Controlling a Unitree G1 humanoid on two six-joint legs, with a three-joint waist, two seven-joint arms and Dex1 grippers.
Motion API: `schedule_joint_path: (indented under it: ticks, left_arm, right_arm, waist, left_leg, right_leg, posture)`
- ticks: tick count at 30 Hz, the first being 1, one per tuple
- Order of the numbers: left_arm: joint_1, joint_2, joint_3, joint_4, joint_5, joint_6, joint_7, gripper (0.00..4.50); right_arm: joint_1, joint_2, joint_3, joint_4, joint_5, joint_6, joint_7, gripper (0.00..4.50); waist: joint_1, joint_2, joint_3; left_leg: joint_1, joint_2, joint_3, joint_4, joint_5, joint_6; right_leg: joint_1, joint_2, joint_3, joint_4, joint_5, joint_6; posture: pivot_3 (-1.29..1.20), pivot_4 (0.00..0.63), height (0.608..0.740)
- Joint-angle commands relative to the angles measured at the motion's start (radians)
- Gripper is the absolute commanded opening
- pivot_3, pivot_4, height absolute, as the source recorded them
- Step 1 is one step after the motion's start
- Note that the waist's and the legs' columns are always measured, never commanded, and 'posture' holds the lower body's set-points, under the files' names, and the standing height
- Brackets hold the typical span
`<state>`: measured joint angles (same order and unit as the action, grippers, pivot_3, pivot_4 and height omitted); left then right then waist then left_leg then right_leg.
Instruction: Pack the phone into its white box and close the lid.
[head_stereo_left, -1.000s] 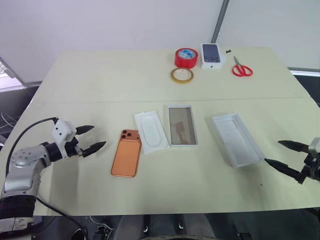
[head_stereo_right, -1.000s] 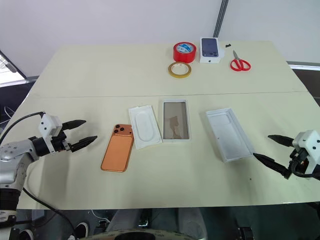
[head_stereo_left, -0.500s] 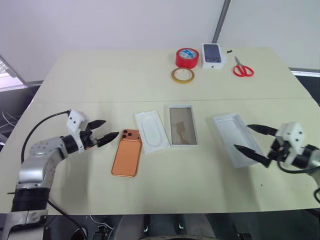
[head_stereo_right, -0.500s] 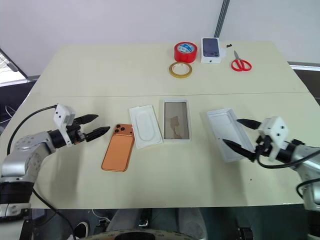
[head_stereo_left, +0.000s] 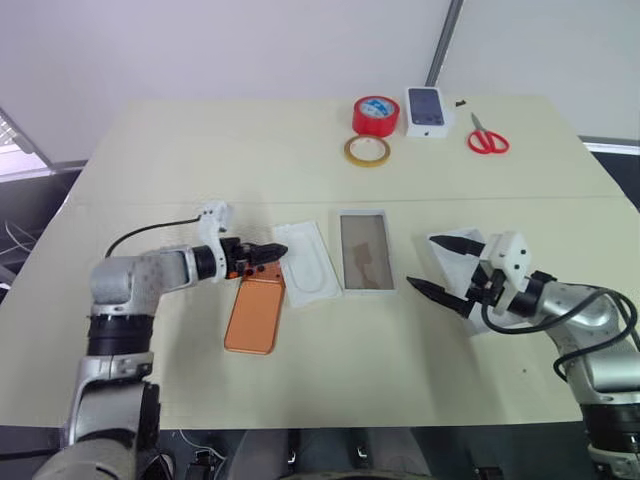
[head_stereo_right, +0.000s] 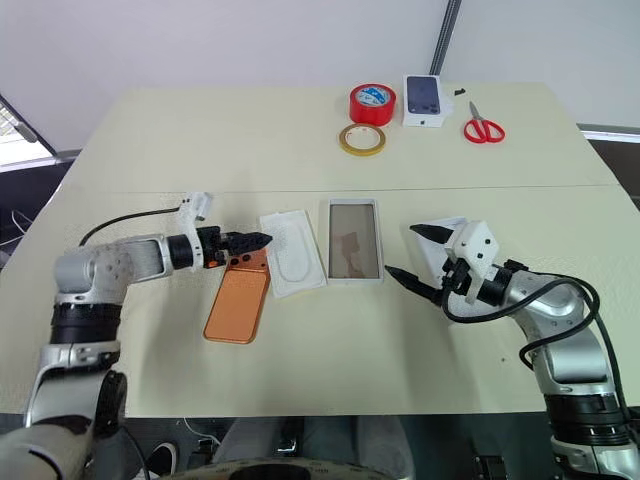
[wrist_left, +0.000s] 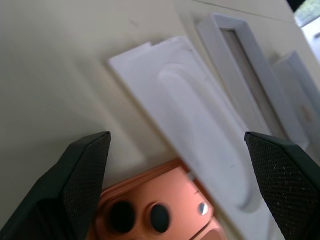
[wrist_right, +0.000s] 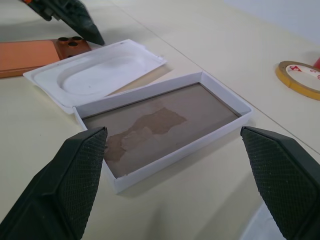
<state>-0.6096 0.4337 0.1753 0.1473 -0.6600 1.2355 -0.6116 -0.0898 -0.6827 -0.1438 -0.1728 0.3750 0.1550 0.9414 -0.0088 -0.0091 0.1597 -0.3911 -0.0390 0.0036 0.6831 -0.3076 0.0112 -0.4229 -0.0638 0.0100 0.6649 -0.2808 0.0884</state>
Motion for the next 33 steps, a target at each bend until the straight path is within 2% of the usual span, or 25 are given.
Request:
schedule_joint_path:
  ticks: [1, 5, 11, 14, 21, 33]
  left_arm:
    - [-0.038, -0.029, 0.06, 0.045, -0.043, 0.093, 0.04, 4.5]
    - [-0.113, -0.068, 0.134, 0.157, -0.047, 0.164, 0.098, 4.5]
    - [-0.116, -0.074, 0.114, 0.162, -0.039, 0.196, 0.103, 4.5]
    - [-0.105, -0.08, 0.12, 0.166, -0.036, 0.204, 0.114, 3.67]
    - [-0.101, -0.094, 0.151, 0.172, -0.041, 0.225, 0.131, 0.08]
    - [-0.176, -0.134, 0.335, 0.258, -0.064, 0.337, 0.197, 0.03]
  right_arm:
    - [-0.001, 0.008, -0.014, -0.023, 0.0, -0.028, -0.017, 4.5]
    - [0.001, 0.015, -0.008, -0.028, -0.006, -0.035, -0.034, 4.5]
    - [0.003, 0.016, -0.009, -0.024, -0.013, -0.047, -0.046, 4.5]
    - [0.003, 0.016, -0.009, -0.022, -0.018, -0.052, -0.052, 4.5]
    - [-0.003, 0.016, 0.0, -0.02, -0.027, -0.061, -0.057, 4.5]
    - [-0.013, 0.016, 0.05, -0.067, 0.01, -0.014, -0.008, 4.5]
  waist:
    - [-0.002, 0.0, 0.0]
    - [-0.003, 0.0, 0.0]
    - [-0.002, 0.0, 0.0]
    - [-0.002, 0.0, 0.0]
    - [-0.001, 0.0, 0.0]
    - [-0.001, -0.001, 0.0]
  left_leg:
    - [0.0, 0.0, 0.0, 0.0, 0.001, -0.001]
    - [0.0, 0.0, 0.0, 0.0, 0.001, -0.002]
    - [0.0, 0.0, 0.0, 0.0, 0.004, -0.006]
    - [0.0, 0.0, 0.0, 0.0, 0.004, -0.007]
    - [0.0, 0.0, 0.0, 0.0, 0.004, -0.007]
    - [0.0, 0.0, 0.0, 0.0, 0.004, -0.007]
  right_leg:
    - [0.0, 0.0, 0.0, 0.0, 0.0, 0.0]
    - [0.0, 0.0, 0.0, 0.0, 0.0, 0.0]
    - [0.0, 0.0, 0.0, 0.0, 0.0, 0.0]
    - [0.0, 0.0, 0.0, 0.0, 0.0, 0.0]
    - [0.0, 0.0, 0.0, 0.0, 0.0, 0.0]
    - [0.0, 0.0, 0.0, 0.0, 0.0, 0.0]
  posture:
    - [0.0, 0.15, 0.74]
    - [0.0, 0.15, 0.74]
    - [0.0, 0.15, 0.74]
    - [0.0, 0.15, 0.74]
    - [0.0, 0.15, 0.74]
    - [0.0, 0.15, 0.74]
